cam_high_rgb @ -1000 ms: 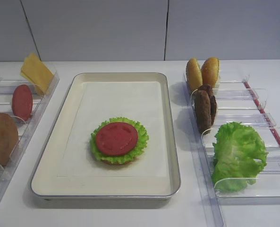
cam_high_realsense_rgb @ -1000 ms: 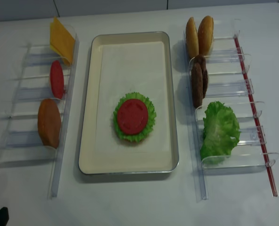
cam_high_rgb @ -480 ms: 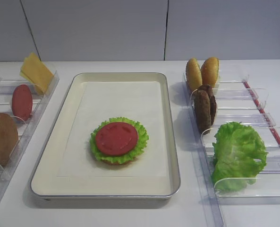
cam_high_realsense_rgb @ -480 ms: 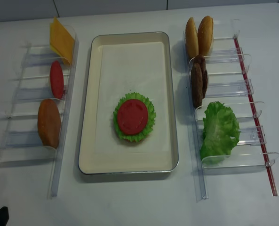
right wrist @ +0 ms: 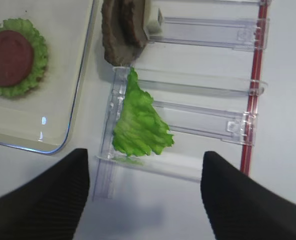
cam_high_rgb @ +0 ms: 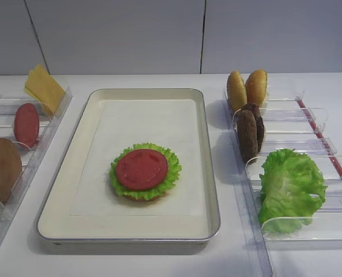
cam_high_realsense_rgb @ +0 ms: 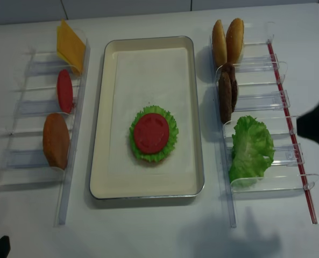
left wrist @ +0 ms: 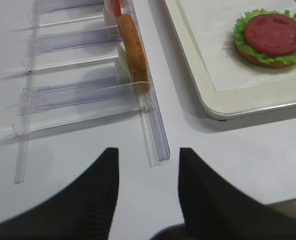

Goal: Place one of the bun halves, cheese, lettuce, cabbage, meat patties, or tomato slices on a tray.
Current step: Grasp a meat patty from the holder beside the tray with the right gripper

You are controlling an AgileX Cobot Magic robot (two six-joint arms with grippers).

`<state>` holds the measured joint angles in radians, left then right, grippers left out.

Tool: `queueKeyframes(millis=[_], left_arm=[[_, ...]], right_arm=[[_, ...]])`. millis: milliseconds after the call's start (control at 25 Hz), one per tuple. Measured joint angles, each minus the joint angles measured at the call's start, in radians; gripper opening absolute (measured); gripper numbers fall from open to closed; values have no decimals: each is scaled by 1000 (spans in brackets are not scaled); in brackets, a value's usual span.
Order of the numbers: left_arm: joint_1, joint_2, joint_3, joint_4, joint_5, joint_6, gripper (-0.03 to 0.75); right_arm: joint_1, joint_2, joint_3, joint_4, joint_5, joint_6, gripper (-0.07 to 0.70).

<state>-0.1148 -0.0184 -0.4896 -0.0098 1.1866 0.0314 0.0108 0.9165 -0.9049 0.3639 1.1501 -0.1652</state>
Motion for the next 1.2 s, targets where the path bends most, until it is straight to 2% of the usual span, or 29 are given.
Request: queueKeyframes(millis=[120,240,320,400,600,800,1000,1200], left_arm=[[0,0,0,0,0,0,262],[0,0,0,0,0,0,262],[0,0,0,0,0,0,262],[0,0,0,0,0,0,262],[0,0,0,0,0,0,262],[0,0,0,0,0,0,262],[0,0,0,0,0,0,262],[0,0,0,0,0,0,262]], right_arm=[[97,103,-70,-19,-32,52,500],[242,224,-151,-119,-72,176,500],[308,308,-203,-193,-82,260,500],[348,388,-254,-233,-89,303,500],[377,551,-340,-238,-119,346,500],[377,659,-368,-212,-140,361,501],[377,705,-369,-198,-165,373,501],[377,723,-369,-194,-167,373,501]])
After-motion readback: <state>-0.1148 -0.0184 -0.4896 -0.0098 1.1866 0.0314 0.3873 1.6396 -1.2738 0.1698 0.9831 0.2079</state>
